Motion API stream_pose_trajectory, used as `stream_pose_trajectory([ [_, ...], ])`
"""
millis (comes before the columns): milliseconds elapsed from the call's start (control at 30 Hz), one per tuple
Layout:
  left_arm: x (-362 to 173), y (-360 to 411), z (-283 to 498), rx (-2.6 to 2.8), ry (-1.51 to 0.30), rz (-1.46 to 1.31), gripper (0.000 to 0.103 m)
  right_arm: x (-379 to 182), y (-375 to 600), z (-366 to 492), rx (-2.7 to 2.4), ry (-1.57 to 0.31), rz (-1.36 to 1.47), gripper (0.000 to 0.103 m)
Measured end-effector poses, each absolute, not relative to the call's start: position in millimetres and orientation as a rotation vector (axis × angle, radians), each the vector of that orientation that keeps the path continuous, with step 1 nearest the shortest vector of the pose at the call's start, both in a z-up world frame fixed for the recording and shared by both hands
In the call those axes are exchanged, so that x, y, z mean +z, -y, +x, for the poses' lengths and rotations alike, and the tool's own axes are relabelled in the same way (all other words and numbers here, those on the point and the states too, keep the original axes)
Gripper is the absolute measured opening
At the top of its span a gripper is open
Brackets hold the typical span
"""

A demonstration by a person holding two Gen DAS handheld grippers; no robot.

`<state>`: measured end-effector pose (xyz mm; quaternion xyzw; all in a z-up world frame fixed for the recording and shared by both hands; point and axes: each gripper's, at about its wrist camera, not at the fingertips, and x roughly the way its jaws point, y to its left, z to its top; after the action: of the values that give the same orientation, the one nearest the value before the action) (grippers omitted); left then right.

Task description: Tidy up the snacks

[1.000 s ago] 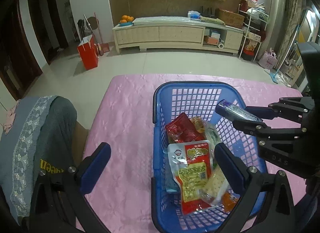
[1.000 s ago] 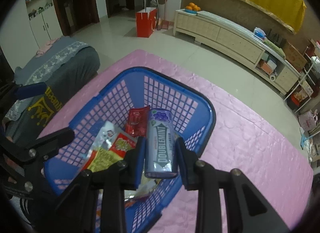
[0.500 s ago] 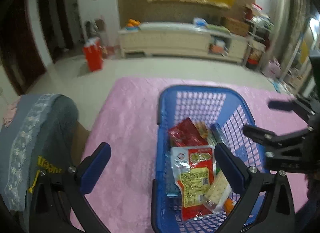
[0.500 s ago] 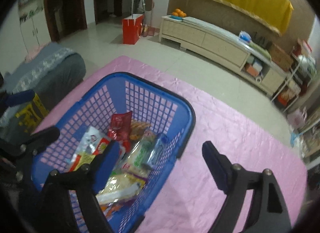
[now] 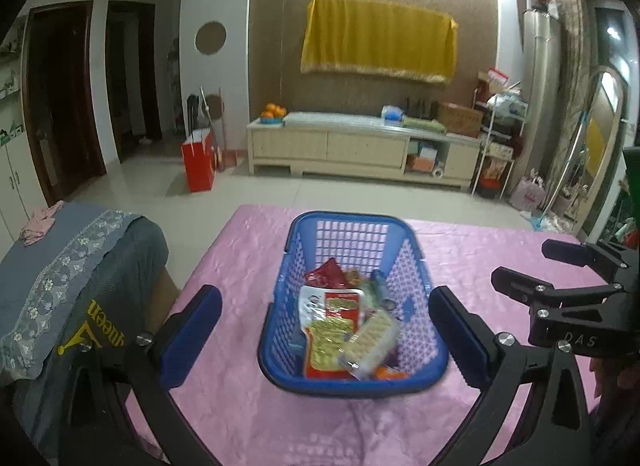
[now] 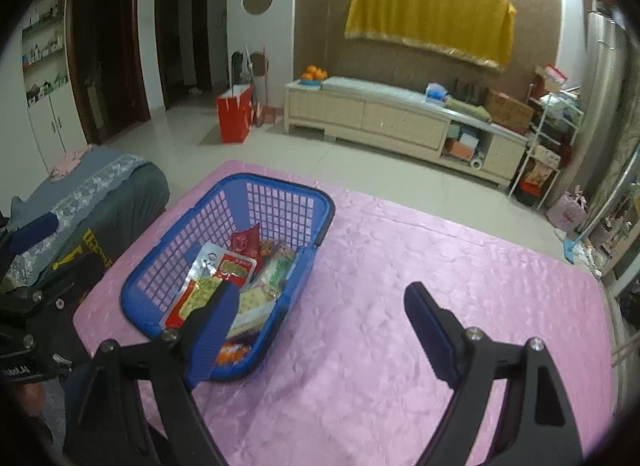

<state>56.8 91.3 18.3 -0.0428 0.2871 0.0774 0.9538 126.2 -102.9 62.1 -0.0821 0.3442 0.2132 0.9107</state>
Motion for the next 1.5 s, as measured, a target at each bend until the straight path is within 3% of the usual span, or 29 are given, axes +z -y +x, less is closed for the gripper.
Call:
stream_pose_trajectory([
  [100,26,-79,36,0.157,-0.553,-0.088,0.102,72,115,103,0.418,-0.664,-0.138,0.089],
  [300,37,-60,0,0.15,-0.509,-0.074,0.102,82,126,57,0.364,-0.555,-0.171,0.103],
  [767,32,-41,-53,0.107,-0.496,-0.093,0.102,84,155,5,0.321,-0.566,-0.102,0.103],
  [1500,39,-29,-66,0.072,-0.472,-0.076,0.102,87,160,-15,0.314,-0.533,-0.081,0.103],
])
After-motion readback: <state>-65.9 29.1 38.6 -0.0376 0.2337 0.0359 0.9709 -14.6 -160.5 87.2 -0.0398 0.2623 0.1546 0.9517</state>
